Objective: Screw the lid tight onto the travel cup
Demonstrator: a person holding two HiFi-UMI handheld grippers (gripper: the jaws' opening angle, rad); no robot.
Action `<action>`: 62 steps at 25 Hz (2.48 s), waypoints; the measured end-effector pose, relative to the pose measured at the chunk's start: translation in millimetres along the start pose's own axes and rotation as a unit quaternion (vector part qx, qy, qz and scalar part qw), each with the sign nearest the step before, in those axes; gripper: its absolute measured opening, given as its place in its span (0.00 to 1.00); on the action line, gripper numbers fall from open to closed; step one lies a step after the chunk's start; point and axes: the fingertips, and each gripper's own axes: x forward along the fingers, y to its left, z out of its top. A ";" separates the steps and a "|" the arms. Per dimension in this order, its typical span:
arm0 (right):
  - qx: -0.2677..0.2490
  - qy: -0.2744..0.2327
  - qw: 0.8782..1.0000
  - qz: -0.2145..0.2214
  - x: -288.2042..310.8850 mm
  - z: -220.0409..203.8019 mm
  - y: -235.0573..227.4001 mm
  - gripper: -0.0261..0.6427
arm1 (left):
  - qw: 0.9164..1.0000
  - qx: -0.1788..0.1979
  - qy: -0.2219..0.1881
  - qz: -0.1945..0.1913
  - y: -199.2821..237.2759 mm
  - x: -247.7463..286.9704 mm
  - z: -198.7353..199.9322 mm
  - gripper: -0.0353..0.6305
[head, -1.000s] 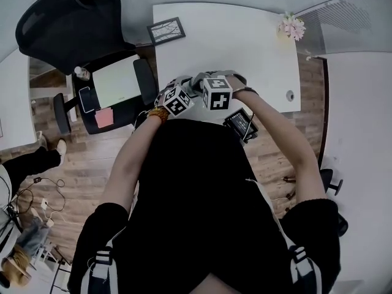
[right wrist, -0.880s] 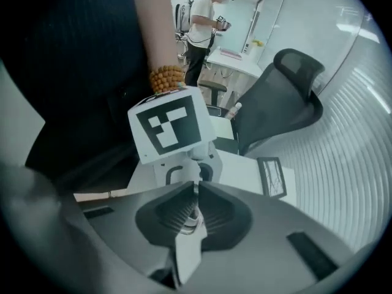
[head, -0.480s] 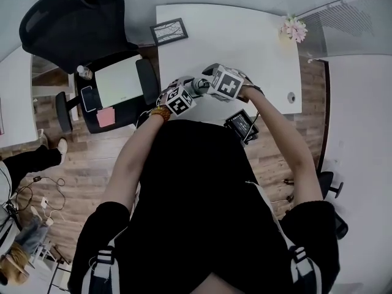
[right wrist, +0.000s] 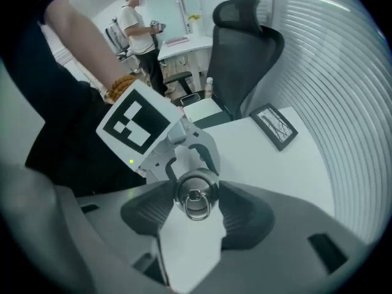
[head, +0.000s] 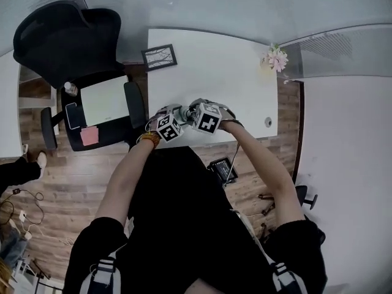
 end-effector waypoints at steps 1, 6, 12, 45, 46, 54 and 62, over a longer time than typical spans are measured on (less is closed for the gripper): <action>-0.027 0.010 1.000 0.004 0.1 -1.5 1.4 0.39 | 1.000 0.001 0.000 -0.003 -0.3 0.8 1.1 0.58; -0.225 0.044 0.973 0.027 -0.6 -5.5 10.8 0.39 | 1.000 0.001 0.003 -0.011 -2.1 1.4 3.6 0.59; -0.479 0.079 0.874 -0.004 5.2 -15.4 18.1 0.39 | 1.000 -0.003 -0.015 0.000 -2.2 3.1 3.3 0.59; -0.361 -0.067 0.930 -0.028 1.7 -12.7 19.1 0.52 | 0.999 -0.025 -0.017 0.014 -6.0 3.3 -0.2 0.59; -0.283 -0.092 0.955 -0.012 -4.7 -6.7 18.5 0.55 | 0.999 -0.027 -0.018 0.016 -6.2 2.9 0.0 0.59; 0.036 -0.097 0.994 -0.021 -1.1 1.4 8.0 0.56 | 0.996 -0.061 -0.027 0.062 -5.2 3.2 -1.4 0.58; -0.073 -0.081 0.994 -0.032 4.4 -1.5 12.5 0.44 | 0.995 -0.071 -0.022 0.071 -4.5 3.1 -2.1 0.58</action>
